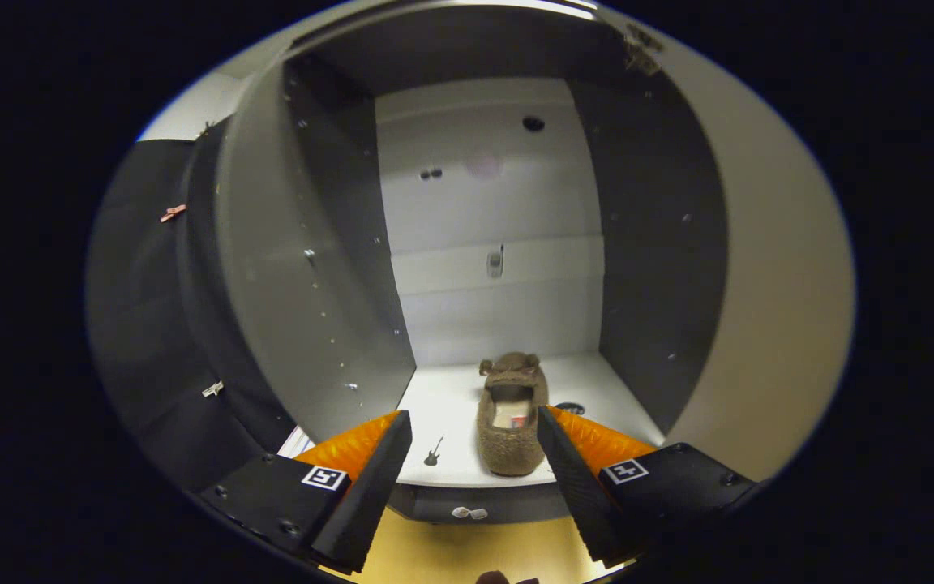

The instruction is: Open the shoe cabinet door, grab the shoes and put them into the shoe cabinet, then close the shoe cabinet door.

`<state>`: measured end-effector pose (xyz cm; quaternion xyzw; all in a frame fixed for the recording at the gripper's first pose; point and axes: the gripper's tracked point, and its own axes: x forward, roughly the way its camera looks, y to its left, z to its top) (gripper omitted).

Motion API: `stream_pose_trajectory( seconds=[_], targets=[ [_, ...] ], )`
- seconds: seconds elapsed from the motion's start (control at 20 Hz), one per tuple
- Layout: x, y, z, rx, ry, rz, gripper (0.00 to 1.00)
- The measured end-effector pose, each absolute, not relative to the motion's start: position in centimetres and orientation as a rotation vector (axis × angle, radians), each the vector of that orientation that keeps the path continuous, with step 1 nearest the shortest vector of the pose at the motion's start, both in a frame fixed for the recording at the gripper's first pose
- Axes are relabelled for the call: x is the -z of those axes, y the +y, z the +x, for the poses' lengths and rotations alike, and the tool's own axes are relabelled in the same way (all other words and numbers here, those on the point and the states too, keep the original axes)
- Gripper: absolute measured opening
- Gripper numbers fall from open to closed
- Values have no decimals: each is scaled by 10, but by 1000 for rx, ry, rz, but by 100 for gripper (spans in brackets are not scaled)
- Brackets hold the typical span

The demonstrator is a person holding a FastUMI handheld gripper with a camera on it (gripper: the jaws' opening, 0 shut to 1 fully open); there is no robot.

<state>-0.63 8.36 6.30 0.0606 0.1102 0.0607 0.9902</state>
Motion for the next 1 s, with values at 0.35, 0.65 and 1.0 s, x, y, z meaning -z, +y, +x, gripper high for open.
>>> stream_pose_trajectory(
  seconds=[0.35,0.65,1.0],
  targets=[
    [-112,55,-129,-101,37,83,98],
    [-116,21,-213,-110,-6,71,98],
    [-150,-53,-289,-99,-70,78,99]
  ],
)
